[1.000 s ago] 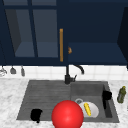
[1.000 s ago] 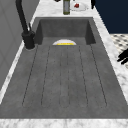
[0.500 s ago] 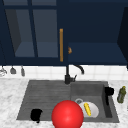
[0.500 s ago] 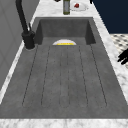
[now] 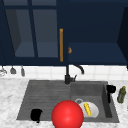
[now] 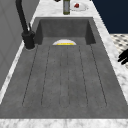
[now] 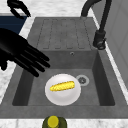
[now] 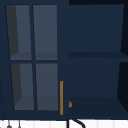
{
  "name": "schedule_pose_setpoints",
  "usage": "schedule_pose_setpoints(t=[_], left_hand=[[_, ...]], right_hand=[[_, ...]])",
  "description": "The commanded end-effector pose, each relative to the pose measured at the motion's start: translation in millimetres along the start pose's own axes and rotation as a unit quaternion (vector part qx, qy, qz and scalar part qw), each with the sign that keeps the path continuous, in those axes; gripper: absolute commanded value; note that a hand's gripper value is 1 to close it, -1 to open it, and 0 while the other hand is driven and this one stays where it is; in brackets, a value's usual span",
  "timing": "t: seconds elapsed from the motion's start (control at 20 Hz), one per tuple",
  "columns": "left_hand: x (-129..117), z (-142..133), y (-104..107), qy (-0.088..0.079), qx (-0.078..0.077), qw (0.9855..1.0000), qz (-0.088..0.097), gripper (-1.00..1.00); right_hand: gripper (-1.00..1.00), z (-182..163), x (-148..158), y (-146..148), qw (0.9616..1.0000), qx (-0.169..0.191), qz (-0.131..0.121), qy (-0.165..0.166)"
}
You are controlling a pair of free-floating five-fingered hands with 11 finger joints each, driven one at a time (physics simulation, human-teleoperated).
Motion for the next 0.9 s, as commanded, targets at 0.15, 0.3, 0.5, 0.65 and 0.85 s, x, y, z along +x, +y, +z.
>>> schedule_pose_setpoints(t=[0.15, 0.3, 0.5, 0.65, 0.85], left_hand=[[0.0, 0.0, 0.0, 0.000, 0.000, 1.0000, 0.000, 0.00], [0.0, 0.0, 0.0, 0.000, 0.000, 1.0000, 0.000, 0.00], [0.0, 0.0, 0.0, 0.000, 0.000, 1.0000, 0.000, 0.00], [0.0, 0.0, 0.0, 0.000, 0.000, 1.0000, 0.000, 0.00], [0.0, 0.0, 0.0, 0.000, 0.000, 1.0000, 0.000, 0.00]], right_hand=[[-1.00, -2.0, -19.6, -41.5, 0.9996, 0.016, 0.008, -0.020], [-1.00, -0.5, -29.2, -59.3, 0.9995, 0.012, 0.007, -0.029], [-1.00, -0.3, -43.7, -82.5, 0.9992, 0.010, 0.006, -0.039], [-1.00, 1.3, -55.8, -92.4, 0.9986, 0.008, 0.010, -0.051], [-1.00, 6.8, -73.1, -92.9, 0.9981, 0.009, 0.014, -0.060]])
